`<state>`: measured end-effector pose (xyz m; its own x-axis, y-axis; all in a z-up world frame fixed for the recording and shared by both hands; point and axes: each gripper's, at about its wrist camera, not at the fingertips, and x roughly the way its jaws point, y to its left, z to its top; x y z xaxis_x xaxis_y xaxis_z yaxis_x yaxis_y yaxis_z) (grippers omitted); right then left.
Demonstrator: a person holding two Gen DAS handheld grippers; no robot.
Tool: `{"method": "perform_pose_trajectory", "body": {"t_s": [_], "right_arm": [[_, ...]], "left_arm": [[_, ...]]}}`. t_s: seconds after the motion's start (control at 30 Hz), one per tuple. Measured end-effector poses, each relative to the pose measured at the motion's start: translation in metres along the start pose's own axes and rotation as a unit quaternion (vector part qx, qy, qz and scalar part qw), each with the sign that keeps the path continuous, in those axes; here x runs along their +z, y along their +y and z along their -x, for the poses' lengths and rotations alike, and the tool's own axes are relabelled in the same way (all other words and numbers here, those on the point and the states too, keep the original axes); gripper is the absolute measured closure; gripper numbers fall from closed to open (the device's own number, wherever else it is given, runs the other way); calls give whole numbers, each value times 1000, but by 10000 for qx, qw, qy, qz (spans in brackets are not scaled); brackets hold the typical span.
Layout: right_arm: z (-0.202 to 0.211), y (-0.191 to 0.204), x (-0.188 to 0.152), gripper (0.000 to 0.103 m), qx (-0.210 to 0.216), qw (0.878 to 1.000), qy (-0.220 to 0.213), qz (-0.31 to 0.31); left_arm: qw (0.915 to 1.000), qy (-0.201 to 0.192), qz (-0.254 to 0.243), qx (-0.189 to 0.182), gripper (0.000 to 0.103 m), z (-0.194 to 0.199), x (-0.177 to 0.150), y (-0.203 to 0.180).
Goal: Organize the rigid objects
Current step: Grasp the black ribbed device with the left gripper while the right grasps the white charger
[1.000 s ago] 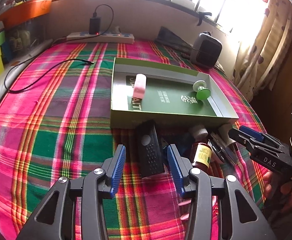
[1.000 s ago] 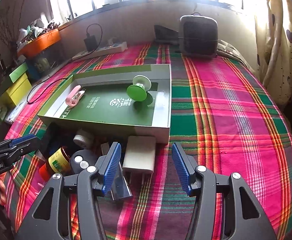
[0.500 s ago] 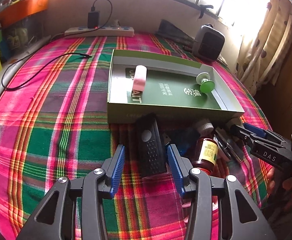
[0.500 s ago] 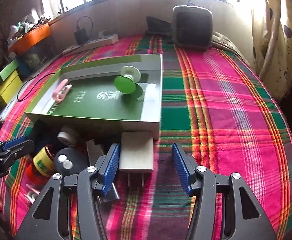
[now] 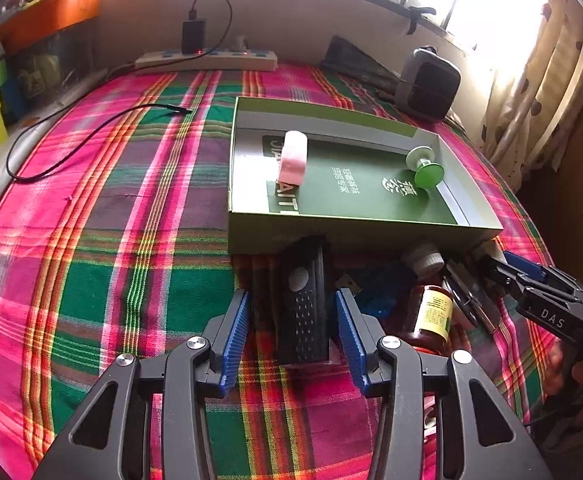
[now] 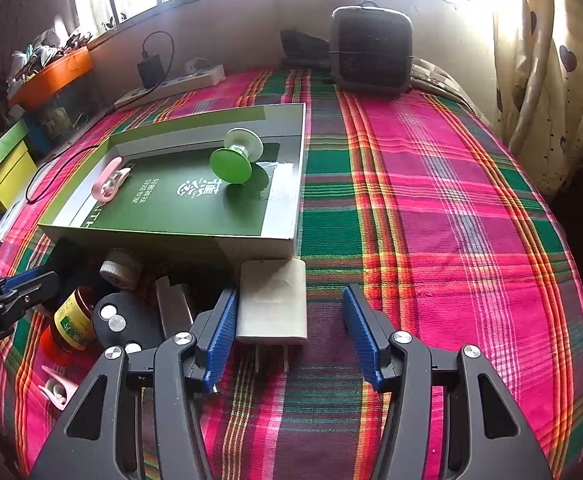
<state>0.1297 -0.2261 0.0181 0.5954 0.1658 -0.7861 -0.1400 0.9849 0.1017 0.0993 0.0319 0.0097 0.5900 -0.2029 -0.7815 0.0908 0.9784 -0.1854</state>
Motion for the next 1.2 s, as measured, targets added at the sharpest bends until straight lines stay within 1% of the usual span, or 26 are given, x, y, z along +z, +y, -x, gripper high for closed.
{"method": "perform_pose_trajectory", "body": {"t_s": [0.17,0.27,0.33,0.43,0.5,0.63,0.73,1.2], "right_arm": [[0,-1,0,51,-9,10000,-12,-45],[0,-2,0,53,-6,10000,-17,-70],[1,-4,0,57,-10,9999,-26,-106],[1,-6,0,61,-31,9999,-33,-155],[1,-6,-1,65,-43,9998,-36,-164],[2,-8,-1,68,-42,9998,-42,-182],[2,-8,-1,68,-42,9998,-43,-183],[2,-8,-1,68,-32,9998,-43,-193]], "left_arm": [[9998,-12,-102,157,60,-2,0,-3],[9998,-29,-82,167,60,-2,0,-1],[9998,-33,-59,169,61,-2,0,0],[9997,-43,-79,227,65,-2,-1,-1],[9995,-48,-93,290,69,-2,-1,-1],[9996,-57,-44,284,73,-1,-2,2],[9993,-72,-32,365,79,0,-2,3],[9993,-87,-41,372,79,1,-2,5]]}}
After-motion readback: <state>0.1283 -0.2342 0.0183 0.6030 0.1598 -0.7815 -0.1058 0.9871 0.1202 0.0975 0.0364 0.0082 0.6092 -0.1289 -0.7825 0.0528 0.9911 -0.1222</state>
